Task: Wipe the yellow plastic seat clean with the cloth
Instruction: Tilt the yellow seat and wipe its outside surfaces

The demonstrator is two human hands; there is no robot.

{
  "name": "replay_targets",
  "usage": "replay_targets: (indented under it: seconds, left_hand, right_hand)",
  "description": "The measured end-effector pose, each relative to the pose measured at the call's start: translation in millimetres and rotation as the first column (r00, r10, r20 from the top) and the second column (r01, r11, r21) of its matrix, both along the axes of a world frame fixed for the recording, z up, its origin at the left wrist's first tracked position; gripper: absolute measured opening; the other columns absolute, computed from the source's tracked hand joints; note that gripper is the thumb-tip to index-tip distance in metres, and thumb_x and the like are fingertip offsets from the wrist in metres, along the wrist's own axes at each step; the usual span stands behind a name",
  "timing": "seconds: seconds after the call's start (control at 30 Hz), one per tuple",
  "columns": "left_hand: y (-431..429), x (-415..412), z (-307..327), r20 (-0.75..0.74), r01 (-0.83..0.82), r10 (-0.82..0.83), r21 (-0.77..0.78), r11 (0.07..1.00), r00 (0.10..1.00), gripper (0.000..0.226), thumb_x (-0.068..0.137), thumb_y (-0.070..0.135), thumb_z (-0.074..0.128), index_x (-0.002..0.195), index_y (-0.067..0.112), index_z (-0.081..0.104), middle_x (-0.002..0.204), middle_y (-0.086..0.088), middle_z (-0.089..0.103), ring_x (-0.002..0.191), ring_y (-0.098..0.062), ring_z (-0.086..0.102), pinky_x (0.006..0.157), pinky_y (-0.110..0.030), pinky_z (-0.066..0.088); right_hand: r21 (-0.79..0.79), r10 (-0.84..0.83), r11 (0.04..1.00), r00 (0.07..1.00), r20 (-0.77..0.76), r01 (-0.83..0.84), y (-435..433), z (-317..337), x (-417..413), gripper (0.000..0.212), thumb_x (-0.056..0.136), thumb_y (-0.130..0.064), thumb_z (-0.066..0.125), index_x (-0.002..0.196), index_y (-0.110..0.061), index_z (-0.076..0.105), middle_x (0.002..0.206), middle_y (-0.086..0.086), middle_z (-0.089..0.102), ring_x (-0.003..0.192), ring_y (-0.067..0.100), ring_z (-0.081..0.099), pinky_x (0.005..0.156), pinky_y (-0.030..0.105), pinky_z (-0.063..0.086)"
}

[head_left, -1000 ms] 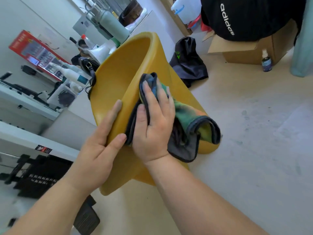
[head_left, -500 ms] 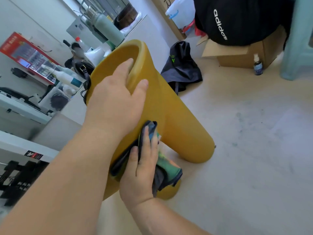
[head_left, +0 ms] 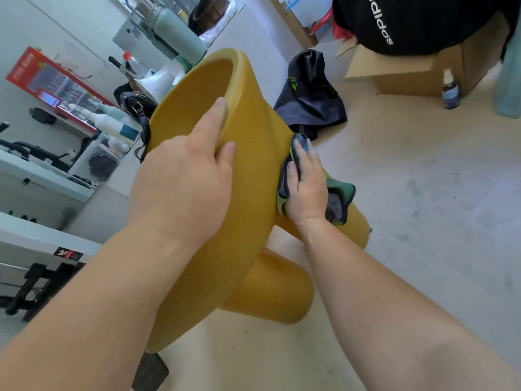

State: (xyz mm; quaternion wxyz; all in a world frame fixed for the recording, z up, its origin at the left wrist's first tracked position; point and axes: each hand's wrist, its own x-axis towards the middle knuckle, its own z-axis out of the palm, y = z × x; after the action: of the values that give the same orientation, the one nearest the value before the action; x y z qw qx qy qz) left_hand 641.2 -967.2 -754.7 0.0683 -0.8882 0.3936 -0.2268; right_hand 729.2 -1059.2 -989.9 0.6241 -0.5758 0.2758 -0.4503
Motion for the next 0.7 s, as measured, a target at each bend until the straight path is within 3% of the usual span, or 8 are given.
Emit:
replay_targets:
  seconds: [0.13,0.23,0.4,0.53,0.6,0.7]
  left_hand:
    - [13.2,-2.8,-0.2,-0.035,-0.006,0.005,-0.024,1.000,0.999,0.054,0.101,0.044,0.035,0.154,0.039,0.024,0.076,-0.004,0.058,0.068,-0.024,0.054,0.063,-0.045,0.049]
    - [30.9,-6.5,-0.2,-0.041,0.027,-0.028,-0.042,0.999,0.999,0.052,0.102,0.045,0.034,0.153,0.040,0.027,0.084,-0.006,0.063,0.072,-0.027,0.057,0.063,-0.046,0.050]
    - [79.3,-9.2,0.4,-0.002,0.045,-0.045,-0.017,0.999,0.999,0.051,0.100,0.042,0.039,0.151,0.038,0.033,0.086,-0.005,0.067,0.070,-0.026,0.058,0.058,-0.041,0.050]
    - [129.7,-22.8,2.5,-0.035,0.006,-0.007,-0.032,0.999,0.999,0.054,0.095,0.043,0.040,0.147,0.051,0.029,0.085,0.000,0.066,0.065,-0.018,0.057,0.055,-0.041,0.054]
    - [135.3,-26.5,7.3,-0.038,-0.038,0.038,-0.017,0.999,0.999,0.054,0.093,0.050,0.038,0.145,0.057,0.025,0.084,0.002,0.065,0.065,-0.018,0.057,0.057,-0.042,0.054]
    - [111.0,-22.4,12.3,-0.052,-0.069,0.071,0.041,0.997,0.996,0.060,0.092,0.062,0.033,0.151,0.048,0.025,0.108,0.000,0.061,0.089,-0.022,0.056,0.071,-0.037,0.047]
  right_hand:
    - [0.225,-0.013,0.974,0.999,-0.038,0.021,0.4,-29.5,-5.6,0.046,0.107,-0.039,0.037,0.152,-0.029,0.042,0.160,0.002,0.036,0.147,0.019,0.031,0.120,0.036,0.027]
    - [0.323,0.016,0.946,1.000,-0.007,-0.013,12.0,-26.7,-16.5,0.045,0.106,-0.037,0.039,0.149,-0.027,0.047,0.160,0.000,0.035,0.149,0.019,0.029,0.122,0.046,0.025]
    - [0.089,0.009,0.996,0.967,0.253,-0.032,72.4,64.4,-38.9,0.042,0.103,-0.026,0.042,0.145,-0.026,0.051,0.155,-0.013,0.035,0.153,0.020,0.023,0.124,0.050,0.017]
    - [-0.043,0.040,0.999,0.939,0.342,-0.027,104.7,77.5,-54.9,0.043,0.105,-0.024,0.042,0.147,-0.028,0.045,0.160,-0.006,0.035,0.154,0.016,0.017,0.125,0.049,0.013]
    - [-0.139,0.072,0.990,0.942,0.326,-0.027,112.3,62.7,-53.1,0.045,0.105,-0.028,0.041,0.150,-0.028,0.041,0.161,-0.003,0.033,0.155,0.018,0.015,0.126,0.050,0.011]
    - [-0.269,-0.006,0.962,0.987,0.158,0.049,112.4,23.1,-42.2,0.047,0.104,-0.035,0.040,0.150,-0.030,0.040,0.162,0.002,0.032,0.155,0.028,0.016,0.122,0.056,0.015]
